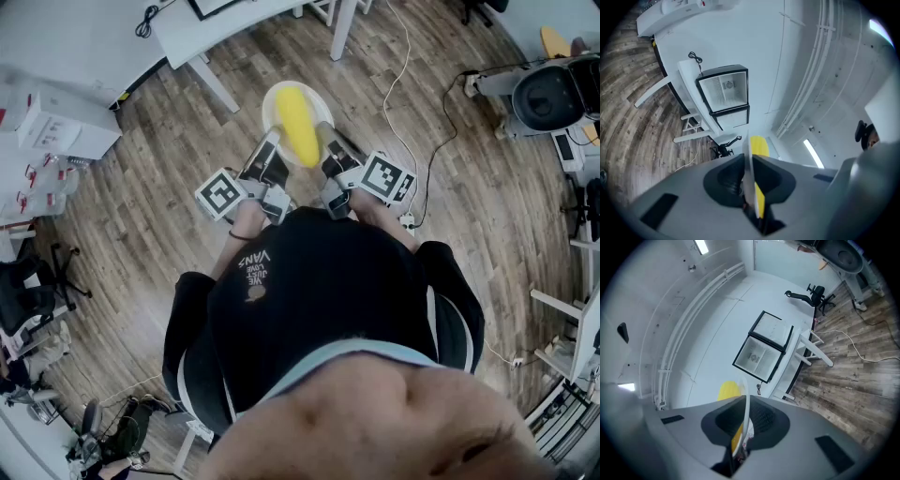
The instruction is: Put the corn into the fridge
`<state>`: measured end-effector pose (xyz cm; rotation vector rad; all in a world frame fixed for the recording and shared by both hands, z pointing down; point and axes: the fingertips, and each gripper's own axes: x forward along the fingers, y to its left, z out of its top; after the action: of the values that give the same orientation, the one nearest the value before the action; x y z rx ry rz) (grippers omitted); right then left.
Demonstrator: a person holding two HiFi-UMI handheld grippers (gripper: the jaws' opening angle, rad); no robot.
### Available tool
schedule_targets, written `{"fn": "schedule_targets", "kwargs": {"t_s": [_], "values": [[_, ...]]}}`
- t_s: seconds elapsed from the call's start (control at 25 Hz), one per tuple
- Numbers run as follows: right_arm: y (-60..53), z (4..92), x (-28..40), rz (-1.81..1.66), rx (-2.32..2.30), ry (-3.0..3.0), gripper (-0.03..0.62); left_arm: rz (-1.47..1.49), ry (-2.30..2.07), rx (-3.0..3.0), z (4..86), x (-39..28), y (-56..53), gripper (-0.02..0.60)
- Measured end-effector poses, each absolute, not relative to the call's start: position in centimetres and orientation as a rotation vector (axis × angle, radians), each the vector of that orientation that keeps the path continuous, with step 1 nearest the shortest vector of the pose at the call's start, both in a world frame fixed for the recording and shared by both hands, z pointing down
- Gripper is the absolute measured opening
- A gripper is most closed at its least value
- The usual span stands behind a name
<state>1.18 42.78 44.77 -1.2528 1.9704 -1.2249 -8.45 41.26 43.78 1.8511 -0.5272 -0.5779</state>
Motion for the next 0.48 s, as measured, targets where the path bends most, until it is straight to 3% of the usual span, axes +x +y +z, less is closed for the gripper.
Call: {"fn": "schedule_targets", "kwargs": {"t_s": [0.48], "values": [[42.14,44.9,0.9,-1.225,-1.254,1.962,0.026,-0.576,-0.526,1.831,44.24,-8.74,40.54,0.046]]}}
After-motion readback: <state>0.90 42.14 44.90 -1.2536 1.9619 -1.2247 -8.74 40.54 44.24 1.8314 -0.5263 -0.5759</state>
